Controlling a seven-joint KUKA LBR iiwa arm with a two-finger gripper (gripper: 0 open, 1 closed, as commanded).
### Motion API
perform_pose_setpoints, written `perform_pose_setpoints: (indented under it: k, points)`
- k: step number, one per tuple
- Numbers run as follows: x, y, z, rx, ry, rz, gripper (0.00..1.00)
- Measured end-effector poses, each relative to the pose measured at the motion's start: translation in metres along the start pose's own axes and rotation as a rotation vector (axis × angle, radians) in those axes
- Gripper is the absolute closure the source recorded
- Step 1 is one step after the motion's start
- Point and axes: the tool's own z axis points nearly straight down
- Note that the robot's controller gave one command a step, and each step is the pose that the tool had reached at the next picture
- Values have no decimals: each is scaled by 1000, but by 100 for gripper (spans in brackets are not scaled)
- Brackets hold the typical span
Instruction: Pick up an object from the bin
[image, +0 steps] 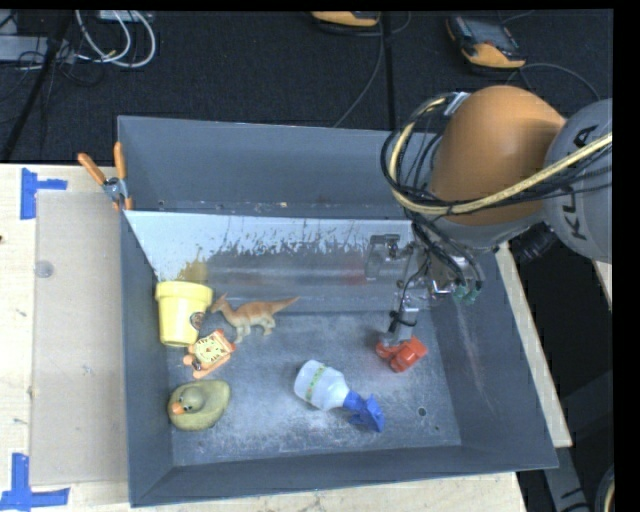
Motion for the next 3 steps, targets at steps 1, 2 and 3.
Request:
perform_pose_setpoints:
  k: [1,2,3]
  points:
    - [12,0,24,0,-4,-67,0]
    - [47,-47,72,-2,0,-113,0]
    - [55,-45,100,6,2,-127,0]
